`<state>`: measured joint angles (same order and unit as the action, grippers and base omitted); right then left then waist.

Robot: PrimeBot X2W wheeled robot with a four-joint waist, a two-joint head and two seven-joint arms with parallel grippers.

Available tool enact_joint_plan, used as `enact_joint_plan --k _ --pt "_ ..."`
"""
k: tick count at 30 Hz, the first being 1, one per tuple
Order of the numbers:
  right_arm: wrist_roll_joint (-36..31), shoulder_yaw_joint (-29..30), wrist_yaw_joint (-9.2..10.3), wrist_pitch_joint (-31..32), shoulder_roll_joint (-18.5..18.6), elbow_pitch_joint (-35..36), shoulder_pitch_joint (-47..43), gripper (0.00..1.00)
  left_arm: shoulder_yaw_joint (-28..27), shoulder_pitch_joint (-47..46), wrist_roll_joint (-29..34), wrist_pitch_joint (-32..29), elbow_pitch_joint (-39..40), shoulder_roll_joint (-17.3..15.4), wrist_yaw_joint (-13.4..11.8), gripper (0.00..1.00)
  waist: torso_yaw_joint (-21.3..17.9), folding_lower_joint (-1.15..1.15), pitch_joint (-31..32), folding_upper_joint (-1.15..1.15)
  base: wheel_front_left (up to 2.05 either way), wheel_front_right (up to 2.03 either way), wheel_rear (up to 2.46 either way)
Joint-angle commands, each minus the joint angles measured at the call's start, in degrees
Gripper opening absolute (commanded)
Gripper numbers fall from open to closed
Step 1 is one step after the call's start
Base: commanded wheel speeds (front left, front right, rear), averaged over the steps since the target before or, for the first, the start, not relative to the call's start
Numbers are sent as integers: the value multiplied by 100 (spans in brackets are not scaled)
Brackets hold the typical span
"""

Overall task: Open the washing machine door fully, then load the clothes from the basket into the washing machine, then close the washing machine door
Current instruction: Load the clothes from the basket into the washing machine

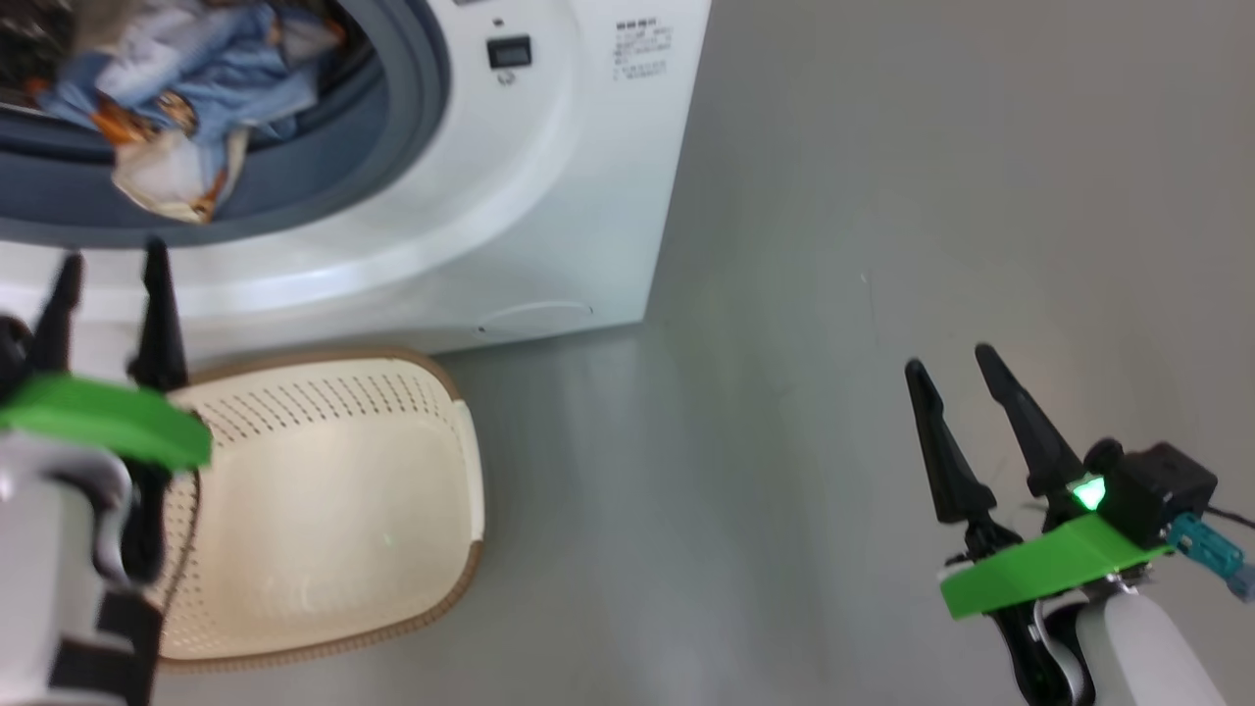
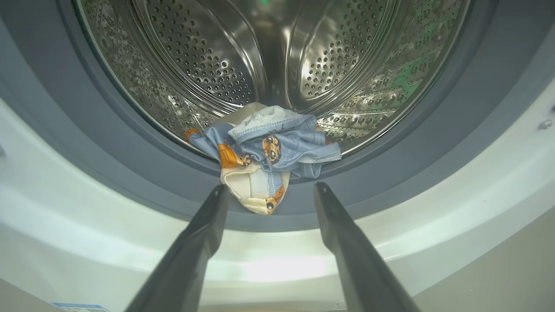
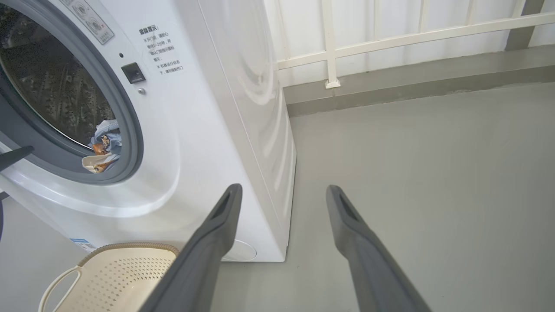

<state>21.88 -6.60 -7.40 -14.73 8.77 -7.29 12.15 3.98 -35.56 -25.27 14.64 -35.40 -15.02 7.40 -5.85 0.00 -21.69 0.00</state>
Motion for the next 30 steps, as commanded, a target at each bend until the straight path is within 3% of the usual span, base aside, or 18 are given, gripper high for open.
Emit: enact_joint_plan --k 1,13,30 --pt "62 -107 -9 -27 65 108 -151 100 -239 164 88 35 202 -204 8 100 122 0 280 0 0 0 0" --pt "136 -62 -9 -27 269 79 -689 100 -1017 1908 614 36 1326 266 9 100 255 0 999 0 0 0 0" --pt "230 167 -9 -27 431 123 -1332 100 -1310 3377 704 36 2319 593 9 100 385 0 1476 0 0 0 0"
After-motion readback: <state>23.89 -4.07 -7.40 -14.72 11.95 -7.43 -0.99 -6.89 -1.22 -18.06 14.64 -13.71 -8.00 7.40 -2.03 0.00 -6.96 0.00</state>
